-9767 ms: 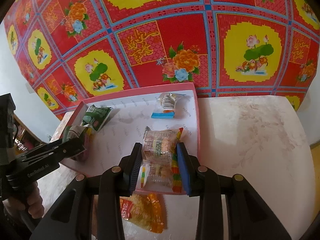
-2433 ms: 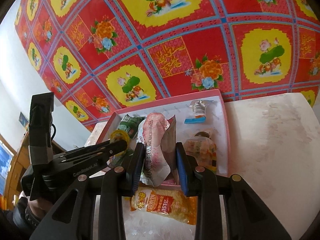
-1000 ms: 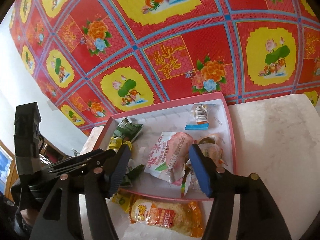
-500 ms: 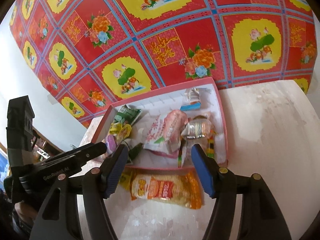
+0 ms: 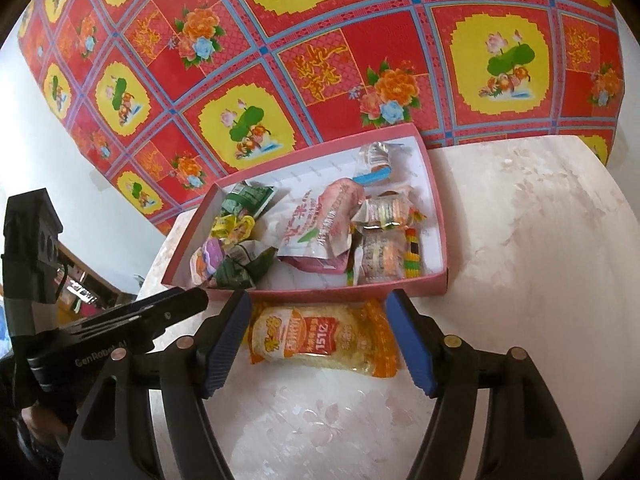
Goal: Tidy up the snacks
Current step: 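Withdraw both tools from the box toward the last two snacks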
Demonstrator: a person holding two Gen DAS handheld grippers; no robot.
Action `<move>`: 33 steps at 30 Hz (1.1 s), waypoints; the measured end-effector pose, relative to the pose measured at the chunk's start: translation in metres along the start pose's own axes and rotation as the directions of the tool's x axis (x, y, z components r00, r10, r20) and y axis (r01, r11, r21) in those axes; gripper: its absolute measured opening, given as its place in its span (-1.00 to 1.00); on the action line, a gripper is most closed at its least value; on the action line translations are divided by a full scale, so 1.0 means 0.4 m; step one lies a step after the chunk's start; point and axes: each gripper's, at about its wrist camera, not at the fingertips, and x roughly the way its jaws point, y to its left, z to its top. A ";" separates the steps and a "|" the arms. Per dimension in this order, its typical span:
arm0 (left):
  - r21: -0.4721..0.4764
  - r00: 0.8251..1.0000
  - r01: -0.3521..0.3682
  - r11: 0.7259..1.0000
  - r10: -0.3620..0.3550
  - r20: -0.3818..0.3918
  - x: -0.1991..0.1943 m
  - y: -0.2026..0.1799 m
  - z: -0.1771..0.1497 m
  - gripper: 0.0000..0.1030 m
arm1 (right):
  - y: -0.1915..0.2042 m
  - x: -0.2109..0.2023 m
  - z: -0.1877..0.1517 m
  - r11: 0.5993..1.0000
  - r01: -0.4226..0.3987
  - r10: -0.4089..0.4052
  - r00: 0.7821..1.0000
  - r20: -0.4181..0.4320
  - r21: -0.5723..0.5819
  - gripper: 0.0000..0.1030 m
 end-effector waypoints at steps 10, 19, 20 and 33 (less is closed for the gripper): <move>0.021 0.999 0.012 1.000 -0.011 -0.052 0.047 -0.030 -0.021 -0.21 | -0.026 -0.007 -0.003 0.999 0.010 -0.010 1.000 -0.003 0.031 0.39; 0.018 0.998 -0.005 1.000 0.006 -0.070 0.072 -0.032 -0.025 -0.21 | -0.040 -0.001 -0.010 0.999 0.007 -0.007 1.000 -0.004 0.046 0.39; 0.021 0.998 -0.007 1.000 0.009 -0.062 0.073 -0.034 -0.025 -0.21 | -0.041 0.000 -0.011 0.999 0.006 -0.006 1.000 -0.005 0.047 0.39; 0.043 0.999 -0.027 0.999 0.028 -0.025 0.077 -0.038 -0.029 -0.52 | -0.037 0.013 -0.023 0.999 0.002 -0.001 1.000 -0.028 0.038 0.39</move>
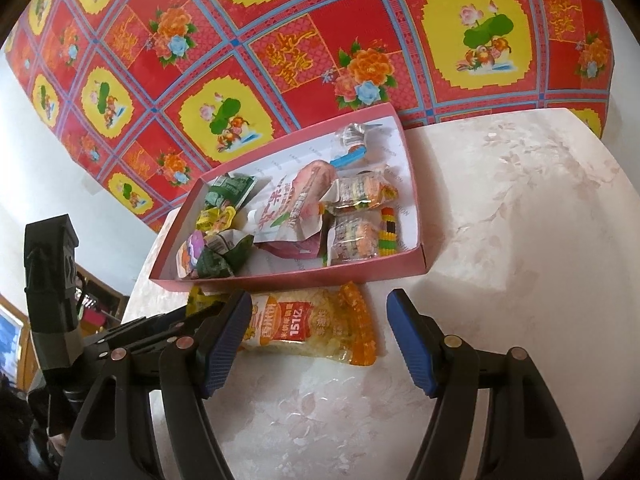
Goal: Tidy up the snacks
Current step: 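Withdraw both tools from the box toward the last two snacks, then grasp the yellow square candy with the left tool while the right tool grasps the orange rice-cracker bag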
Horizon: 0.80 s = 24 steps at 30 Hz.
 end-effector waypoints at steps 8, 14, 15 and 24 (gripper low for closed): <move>-0.034 1.000 0.001 0.999 0.000 0.023 -0.037 0.043 0.001 -0.53 | 0.020 0.024 -0.010 1.000 -0.015 0.014 0.999 -0.050 -0.019 0.39; -0.056 0.999 -0.003 0.998 0.006 0.041 -0.065 0.069 -0.005 -0.53 | 0.067 0.028 -0.029 0.995 -0.020 0.013 0.997 -0.076 -0.095 0.39; -0.058 0.999 -0.002 0.998 0.004 0.044 -0.070 0.074 -0.008 -0.53 | 0.074 0.029 -0.034 0.994 -0.025 0.016 0.996 -0.085 -0.103 0.39; -0.076 0.998 -0.005 0.997 0.009 0.058 -0.092 0.096 -0.024 -0.53 | 0.136 0.030 -0.083 0.980 -0.060 0.033 0.989 -0.146 -0.189 0.39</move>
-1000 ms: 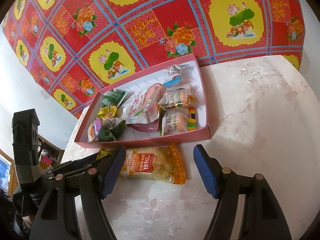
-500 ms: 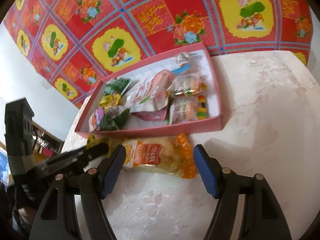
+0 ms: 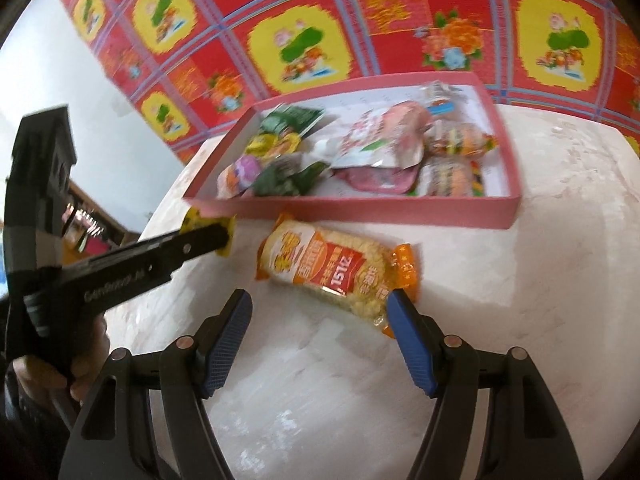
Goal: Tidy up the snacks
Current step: 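Grasp the yellow square candy with the left tool while the right tool grasps the orange rice-cracker bag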
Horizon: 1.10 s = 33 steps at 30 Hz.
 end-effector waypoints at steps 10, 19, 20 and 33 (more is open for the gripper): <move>-0.032 1.000 -0.009 0.999 0.009 0.009 -0.022 0.044 -0.016 -0.52 | 0.072 0.006 -0.024 0.994 -0.038 0.032 0.998 -0.056 -0.102 0.39; -0.055 1.000 -0.002 0.998 0.002 0.012 -0.032 0.073 -0.020 -0.52 | 0.072 0.013 0.014 0.988 0.057 -0.060 0.998 -0.016 -0.141 0.39; -0.055 1.000 -0.001 0.998 0.001 0.013 -0.033 0.074 -0.021 -0.52 | 0.074 0.020 0.018 0.986 0.066 -0.069 0.997 -0.018 -0.154 0.39; -0.070 1.000 -0.003 0.998 0.004 0.015 -0.039 0.096 -0.019 -0.52 | 0.102 0.099 0.033 0.960 0.106 -0.122 0.991 -0.049 -0.259 0.08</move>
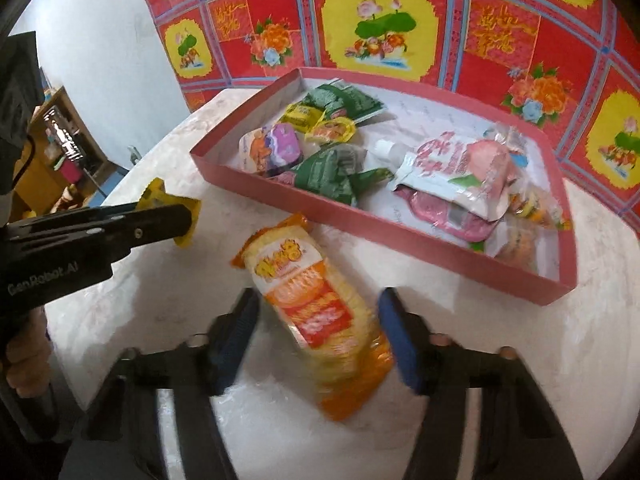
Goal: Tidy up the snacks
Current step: 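Grasp the yellow square candy with the left tool while the right tool grasps the orange rice-cracker bag, then carry the yellow candy with the left tool while the right tool carries the orange bag into the box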
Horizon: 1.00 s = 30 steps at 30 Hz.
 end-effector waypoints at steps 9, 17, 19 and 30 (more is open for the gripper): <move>0.010 1.000 -0.008 1.000 0.008 0.005 -0.005 -0.012 0.002 -0.52 | 0.006 -0.017 -0.018 0.996 -0.084 0.083 0.996 0.023 0.010 -0.23; 0.024 1.000 -0.014 1.000 0.014 0.015 -0.016 -0.027 0.006 -0.52 | -0.014 -0.051 -0.030 0.991 -0.119 0.115 0.991 0.065 0.054 -0.26; 0.027 1.000 -0.014 1.000 0.013 0.017 -0.019 -0.030 0.006 -0.52 | -0.022 -0.063 -0.034 0.990 -0.125 0.119 0.990 0.080 0.067 -0.26; 0.064 0.999 -0.002 0.998 0.000 0.040 -0.042 -0.076 0.023 -0.52 | -0.049 -0.120 -0.039 0.982 -0.161 0.146 0.979 0.140 0.098 -0.26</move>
